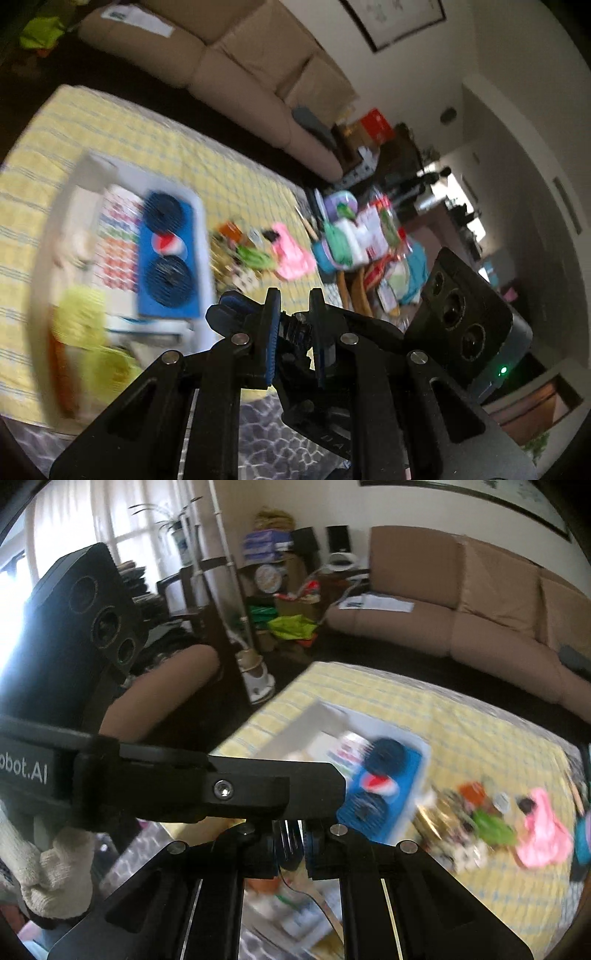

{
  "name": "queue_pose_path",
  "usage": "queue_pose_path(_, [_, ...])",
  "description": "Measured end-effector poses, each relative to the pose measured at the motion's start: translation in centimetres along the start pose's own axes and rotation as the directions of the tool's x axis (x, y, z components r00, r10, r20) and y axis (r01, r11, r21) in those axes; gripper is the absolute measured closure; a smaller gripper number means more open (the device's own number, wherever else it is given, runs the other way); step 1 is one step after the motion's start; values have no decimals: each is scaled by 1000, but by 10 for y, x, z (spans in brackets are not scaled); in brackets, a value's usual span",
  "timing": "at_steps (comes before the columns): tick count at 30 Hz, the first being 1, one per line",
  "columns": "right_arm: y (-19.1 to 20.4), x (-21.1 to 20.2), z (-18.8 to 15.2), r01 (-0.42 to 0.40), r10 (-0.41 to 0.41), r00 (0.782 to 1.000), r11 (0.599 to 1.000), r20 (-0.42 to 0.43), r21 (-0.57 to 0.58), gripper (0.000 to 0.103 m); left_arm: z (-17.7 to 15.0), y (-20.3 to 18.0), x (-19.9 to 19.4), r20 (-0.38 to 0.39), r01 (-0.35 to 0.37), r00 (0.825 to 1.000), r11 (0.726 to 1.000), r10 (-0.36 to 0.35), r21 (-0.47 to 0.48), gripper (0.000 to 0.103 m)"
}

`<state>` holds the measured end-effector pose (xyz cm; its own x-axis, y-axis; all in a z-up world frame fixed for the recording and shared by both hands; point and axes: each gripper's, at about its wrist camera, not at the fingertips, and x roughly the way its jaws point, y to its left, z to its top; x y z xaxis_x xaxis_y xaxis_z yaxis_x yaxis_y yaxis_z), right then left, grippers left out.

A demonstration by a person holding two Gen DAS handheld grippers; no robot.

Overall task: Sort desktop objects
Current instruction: 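Carry the fork into the box and open the right gripper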

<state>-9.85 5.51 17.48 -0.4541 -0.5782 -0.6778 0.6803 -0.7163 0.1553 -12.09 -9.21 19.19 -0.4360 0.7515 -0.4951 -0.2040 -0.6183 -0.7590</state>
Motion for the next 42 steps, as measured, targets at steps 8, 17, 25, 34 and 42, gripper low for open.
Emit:
queue_pose_path(8, [39, 73, 18, -108, 111, 992, 993, -67, 42, 95, 19, 73, -46, 29, -50, 998, 996, 52, -71, 89])
queue_pose_path(17, [14, 105, 34, -102, 116, 989, 985, -91, 142, 95, 45, 114, -22, -18, -49, 999, 993, 48, -107, 88])
queue_pose_path(25, [-71, 137, 44, -105, 122, 992, 916, -18, 386, 95, 107, 100, 52, -127, -201, 970, 978, 206, 50, 89])
queue_pose_path(34, [-108, 150, 40, 66, -31, 995, 920, -94, 386, 82, 118, 124, 106, -154, -263, 948, 959, 277, 106, 75])
queue_pose_path(42, [-90, 84, 43, 148, -153, 988, 950, -1, 276, 52, 106, 132, 58, -60, -220, 974, 975, 221, 18, 41])
